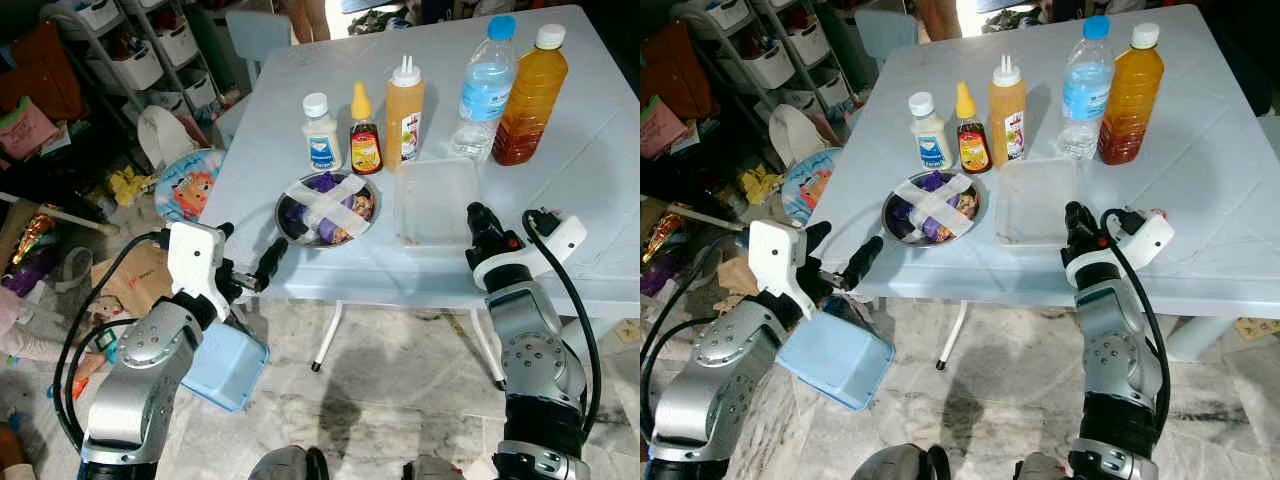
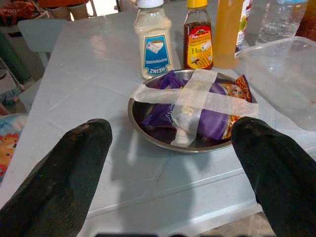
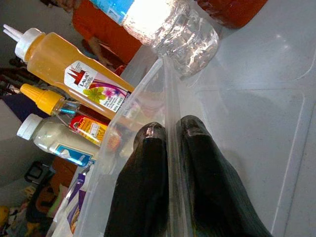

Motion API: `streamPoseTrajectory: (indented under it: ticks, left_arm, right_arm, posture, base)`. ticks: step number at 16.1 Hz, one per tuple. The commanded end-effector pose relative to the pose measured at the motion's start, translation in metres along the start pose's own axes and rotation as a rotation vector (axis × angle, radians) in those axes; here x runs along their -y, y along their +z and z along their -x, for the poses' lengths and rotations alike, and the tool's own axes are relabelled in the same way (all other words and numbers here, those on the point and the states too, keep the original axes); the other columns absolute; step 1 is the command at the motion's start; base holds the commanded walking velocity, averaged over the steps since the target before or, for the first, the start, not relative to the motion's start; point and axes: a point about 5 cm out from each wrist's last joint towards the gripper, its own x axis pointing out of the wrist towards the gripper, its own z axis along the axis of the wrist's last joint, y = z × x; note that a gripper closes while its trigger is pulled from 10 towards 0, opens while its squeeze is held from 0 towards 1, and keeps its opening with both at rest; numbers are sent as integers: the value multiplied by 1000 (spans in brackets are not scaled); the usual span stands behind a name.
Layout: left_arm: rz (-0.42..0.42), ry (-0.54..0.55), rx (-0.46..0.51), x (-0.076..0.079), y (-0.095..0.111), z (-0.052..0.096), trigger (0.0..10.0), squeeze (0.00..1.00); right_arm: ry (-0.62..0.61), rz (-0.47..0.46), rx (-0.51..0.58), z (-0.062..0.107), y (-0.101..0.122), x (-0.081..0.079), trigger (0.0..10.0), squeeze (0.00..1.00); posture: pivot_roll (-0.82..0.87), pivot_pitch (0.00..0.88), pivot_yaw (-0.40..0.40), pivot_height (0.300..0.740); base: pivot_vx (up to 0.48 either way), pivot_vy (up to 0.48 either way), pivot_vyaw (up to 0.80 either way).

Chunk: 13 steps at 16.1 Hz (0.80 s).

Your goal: Restocking fridge

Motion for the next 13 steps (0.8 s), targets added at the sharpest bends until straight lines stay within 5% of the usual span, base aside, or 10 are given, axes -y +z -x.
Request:
streamPoseTrajectory:
  ticks: [1,2,5,7,13]
  left_arm:
    - [-19,17,3,-3,0,-1,10000,0]
    - [-18,18,7,-2,0,-3,10000,0]
    - [-16,30,20,-2,0,-6,10000,0]
    - [-14,131,21,-7,-3,-11,10000,0]
    - [42,92,32,3,-11,-19,10000,0]
  right_arm:
    - [-14,4,-3,0,0,-2,1294,0]
    - [-13,24,0,1,2,-3,10000,0]
    - [-5,156,19,4,9,-9,10000,0]
    - [-11,323,35,11,11,-18,10000,0]
    - [-20,627,79,33,9,-30,10000,0]
  posture:
    - [8,63,185,740]
    - [3,57,182,740]
    - [-7,42,172,740]
    - [-27,11,156,740]
    - [-66,0,135,740]
  base:
    - [0,0,0]
    - [0,0,0]
    - [0,0,0]
    - [0,0,0]
    - [0,0,0]
